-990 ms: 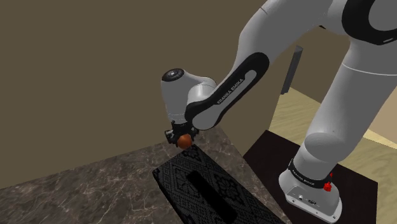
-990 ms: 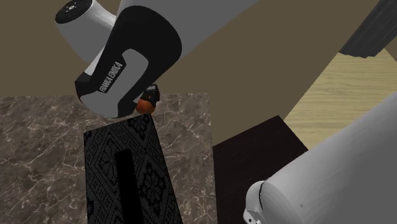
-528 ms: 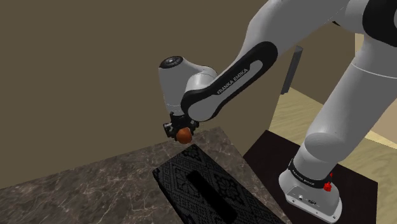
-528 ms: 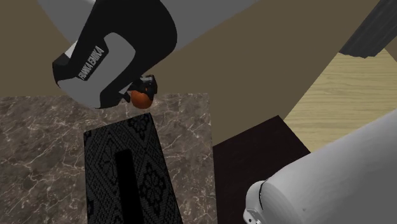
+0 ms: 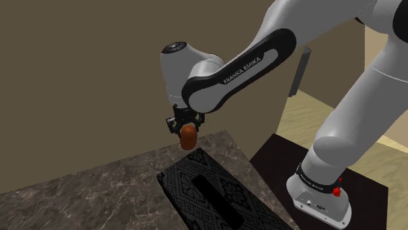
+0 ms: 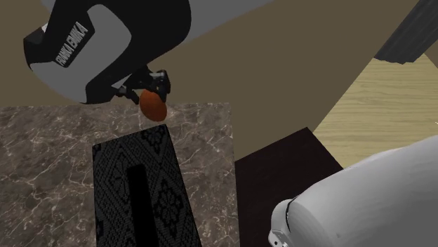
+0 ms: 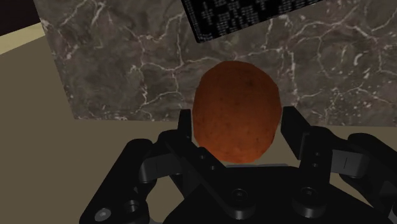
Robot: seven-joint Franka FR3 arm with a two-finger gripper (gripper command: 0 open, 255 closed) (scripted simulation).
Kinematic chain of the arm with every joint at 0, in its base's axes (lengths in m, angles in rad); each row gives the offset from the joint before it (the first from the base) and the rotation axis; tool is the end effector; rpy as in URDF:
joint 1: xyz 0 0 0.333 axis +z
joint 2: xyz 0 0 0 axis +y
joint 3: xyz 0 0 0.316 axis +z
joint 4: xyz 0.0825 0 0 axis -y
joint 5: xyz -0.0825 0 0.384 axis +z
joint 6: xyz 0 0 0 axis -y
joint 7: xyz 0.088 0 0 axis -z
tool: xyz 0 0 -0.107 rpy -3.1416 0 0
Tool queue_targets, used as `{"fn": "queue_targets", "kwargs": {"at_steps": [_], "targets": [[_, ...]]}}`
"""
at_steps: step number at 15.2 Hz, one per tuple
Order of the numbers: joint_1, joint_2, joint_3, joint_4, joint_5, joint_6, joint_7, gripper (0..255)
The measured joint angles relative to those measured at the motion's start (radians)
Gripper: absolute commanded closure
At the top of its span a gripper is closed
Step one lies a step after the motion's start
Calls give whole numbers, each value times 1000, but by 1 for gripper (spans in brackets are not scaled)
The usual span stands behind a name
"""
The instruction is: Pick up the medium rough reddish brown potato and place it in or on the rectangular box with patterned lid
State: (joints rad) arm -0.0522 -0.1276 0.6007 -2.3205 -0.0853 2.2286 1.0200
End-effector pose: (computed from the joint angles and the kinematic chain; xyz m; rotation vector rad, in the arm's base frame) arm 0.4227 0.2574 0.3856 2.9784 -0.6396 0.1630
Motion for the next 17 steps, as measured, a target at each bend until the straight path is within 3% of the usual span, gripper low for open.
{"fn": "queue_targets", "kwargs": {"at_steps": [13,17], "targets": [[7,-79,-24,109,55,-173,-61,255],[47,-161,-4,59,108,-197,-36,255]]}}
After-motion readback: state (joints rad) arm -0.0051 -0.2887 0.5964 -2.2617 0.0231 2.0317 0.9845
